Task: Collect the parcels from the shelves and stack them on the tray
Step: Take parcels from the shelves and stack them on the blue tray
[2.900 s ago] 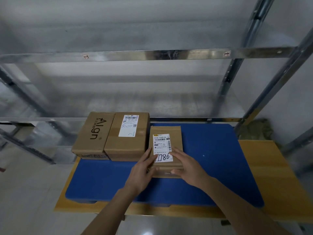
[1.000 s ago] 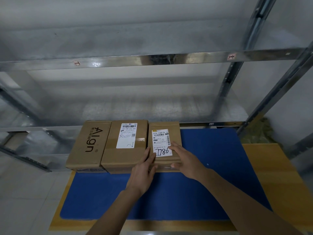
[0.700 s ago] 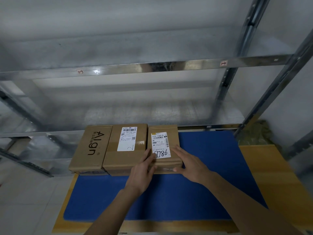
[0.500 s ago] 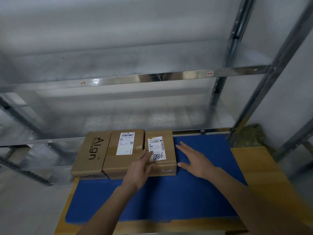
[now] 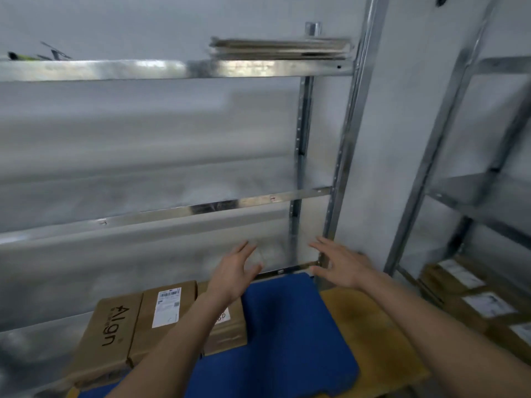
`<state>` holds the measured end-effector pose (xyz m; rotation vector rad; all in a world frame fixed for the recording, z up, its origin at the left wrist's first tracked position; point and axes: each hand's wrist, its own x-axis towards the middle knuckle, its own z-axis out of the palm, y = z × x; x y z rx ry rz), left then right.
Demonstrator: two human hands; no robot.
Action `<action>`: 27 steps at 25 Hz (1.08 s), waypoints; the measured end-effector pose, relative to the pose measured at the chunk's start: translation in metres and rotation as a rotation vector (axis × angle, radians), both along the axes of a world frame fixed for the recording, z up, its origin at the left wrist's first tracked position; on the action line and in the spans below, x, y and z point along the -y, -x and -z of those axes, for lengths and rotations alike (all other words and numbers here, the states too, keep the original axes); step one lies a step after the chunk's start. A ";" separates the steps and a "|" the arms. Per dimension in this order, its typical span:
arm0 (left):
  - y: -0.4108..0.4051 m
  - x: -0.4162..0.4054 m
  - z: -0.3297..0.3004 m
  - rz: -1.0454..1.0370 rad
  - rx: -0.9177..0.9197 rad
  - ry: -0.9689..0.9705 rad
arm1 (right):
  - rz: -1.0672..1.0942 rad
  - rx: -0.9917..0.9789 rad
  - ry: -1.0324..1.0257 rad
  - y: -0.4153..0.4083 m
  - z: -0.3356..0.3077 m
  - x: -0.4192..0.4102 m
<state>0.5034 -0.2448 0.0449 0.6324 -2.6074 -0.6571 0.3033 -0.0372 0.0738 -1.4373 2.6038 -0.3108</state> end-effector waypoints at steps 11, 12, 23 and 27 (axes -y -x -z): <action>0.083 -0.116 -0.067 0.392 -0.097 -0.004 | 0.423 -0.084 -0.012 -0.024 -0.076 -0.176; 0.089 -0.132 -0.066 0.429 -0.097 -0.007 | 0.465 -0.086 -0.011 -0.029 -0.075 -0.194; 0.185 -0.333 -0.040 0.811 -0.011 0.020 | 0.880 0.005 -0.044 -0.043 -0.032 -0.408; 0.216 -0.410 -0.015 0.922 0.063 -0.003 | 0.938 0.050 -0.035 -0.037 -0.013 -0.481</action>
